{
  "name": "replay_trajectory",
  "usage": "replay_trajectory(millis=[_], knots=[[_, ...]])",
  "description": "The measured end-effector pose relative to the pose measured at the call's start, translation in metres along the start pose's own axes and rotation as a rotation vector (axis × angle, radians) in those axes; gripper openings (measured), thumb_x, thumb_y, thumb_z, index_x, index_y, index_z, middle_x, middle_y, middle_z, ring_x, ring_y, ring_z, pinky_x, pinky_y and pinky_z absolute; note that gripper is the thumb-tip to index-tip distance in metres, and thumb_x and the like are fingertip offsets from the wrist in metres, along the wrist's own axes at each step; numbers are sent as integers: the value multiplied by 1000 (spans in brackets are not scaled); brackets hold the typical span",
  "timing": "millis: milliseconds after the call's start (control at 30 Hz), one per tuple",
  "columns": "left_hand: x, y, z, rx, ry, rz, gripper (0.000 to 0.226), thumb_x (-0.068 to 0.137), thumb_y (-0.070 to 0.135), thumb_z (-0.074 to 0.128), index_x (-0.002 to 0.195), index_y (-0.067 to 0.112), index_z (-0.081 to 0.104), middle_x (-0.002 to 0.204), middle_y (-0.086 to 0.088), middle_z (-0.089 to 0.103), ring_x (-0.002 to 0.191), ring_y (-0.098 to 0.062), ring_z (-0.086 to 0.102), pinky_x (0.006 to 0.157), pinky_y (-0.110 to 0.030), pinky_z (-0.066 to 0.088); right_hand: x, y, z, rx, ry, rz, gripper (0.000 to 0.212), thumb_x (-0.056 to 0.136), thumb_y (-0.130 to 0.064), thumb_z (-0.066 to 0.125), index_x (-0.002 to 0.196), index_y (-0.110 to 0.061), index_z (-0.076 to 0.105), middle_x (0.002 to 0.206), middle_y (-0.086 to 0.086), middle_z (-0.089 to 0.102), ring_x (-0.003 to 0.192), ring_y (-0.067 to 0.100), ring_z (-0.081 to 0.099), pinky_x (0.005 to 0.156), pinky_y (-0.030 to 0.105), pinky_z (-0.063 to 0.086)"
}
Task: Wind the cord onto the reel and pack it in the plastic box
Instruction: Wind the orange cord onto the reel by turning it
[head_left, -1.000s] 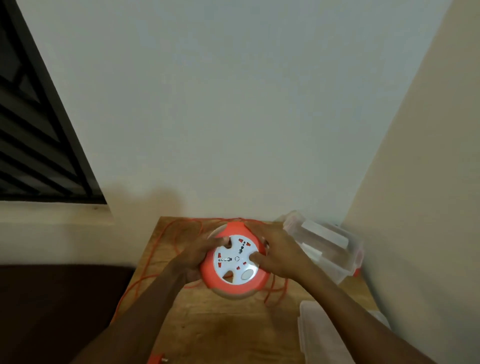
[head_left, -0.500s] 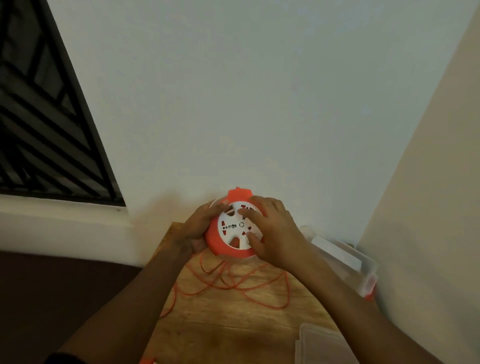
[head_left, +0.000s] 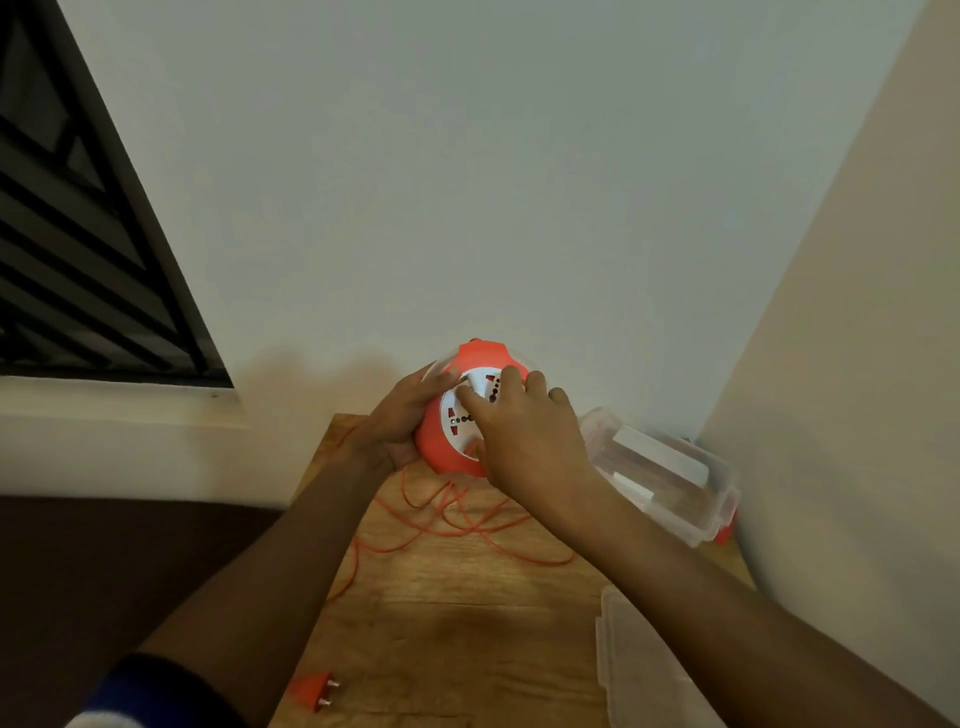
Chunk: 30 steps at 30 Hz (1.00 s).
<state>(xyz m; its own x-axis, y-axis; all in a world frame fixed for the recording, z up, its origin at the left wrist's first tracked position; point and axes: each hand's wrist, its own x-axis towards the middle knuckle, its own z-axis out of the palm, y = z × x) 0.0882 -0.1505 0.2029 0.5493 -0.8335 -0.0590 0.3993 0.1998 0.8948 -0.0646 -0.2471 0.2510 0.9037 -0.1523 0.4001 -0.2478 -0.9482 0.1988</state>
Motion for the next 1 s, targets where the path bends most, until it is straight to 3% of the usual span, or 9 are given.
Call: replay_trajectory(millis=[233,333,433,500,567,667,733,833,1000], knots=[[-10,-8,-9,-89,-94,39,75,84,35,81,151,19,50,143,-21,61,121,-38,66,95,-53,58,1,-21,4,9,-16,20,60,89,-30,56,145,-27,32,98,15,65,88,32,58,59,35,35],[-15,-10,-14,-109,-61,50,55,95,29,69,147,22,55,141,-18,64,121,-36,67,93,-51,58,0,-27,5,53,-3,22,62,86,-36,60,143,-25,37,86,8,69,72,29,64,52,30,34],[-20,-15,-14,-123,-46,80,34,99,25,61,132,23,70,128,-13,72,112,-31,71,88,-47,61,3,-32,1,131,2,152,46,83,-48,57,116,-16,57,66,-1,62,54,24,56,45,23,18],[-21,-18,-11,-107,15,83,40,99,24,62,138,21,64,127,-11,72,107,-29,71,88,-44,60,6,-35,-2,234,-11,260,33,84,-50,56,89,-18,54,58,-5,50,56,23,58,44,23,15],[-22,-20,-9,-65,52,67,55,98,24,63,151,16,49,131,-13,69,104,-27,71,89,-43,60,7,-35,1,293,-25,307,33,86,-52,55,79,-20,55,64,-4,57,60,22,60,48,25,24],[-25,-20,-10,-35,22,44,54,98,26,63,149,14,52,130,-16,69,104,-31,72,88,-47,60,5,-31,0,240,-21,309,42,85,-61,54,78,-20,54,74,0,66,61,23,57,52,28,30],[-28,-18,-11,-41,6,38,45,96,29,65,140,17,62,127,-17,70,105,-33,71,90,-50,60,2,-28,-1,148,-5,280,49,87,-64,50,88,-15,58,75,2,66,64,24,61,51,28,32],[-29,-13,-13,-57,18,37,31,94,29,68,123,24,75,122,-14,73,104,-33,70,89,-49,59,-6,-23,-4,94,88,108,37,85,-44,62,104,-13,59,90,9,63,69,27,62,48,29,37],[-29,-2,-17,12,32,-6,54,95,30,65,145,15,55,131,-18,69,105,-34,72,84,-48,63,-14,-6,-6,113,-144,-169,63,80,-28,70,134,-38,40,132,15,43,108,33,49,69,40,50]])
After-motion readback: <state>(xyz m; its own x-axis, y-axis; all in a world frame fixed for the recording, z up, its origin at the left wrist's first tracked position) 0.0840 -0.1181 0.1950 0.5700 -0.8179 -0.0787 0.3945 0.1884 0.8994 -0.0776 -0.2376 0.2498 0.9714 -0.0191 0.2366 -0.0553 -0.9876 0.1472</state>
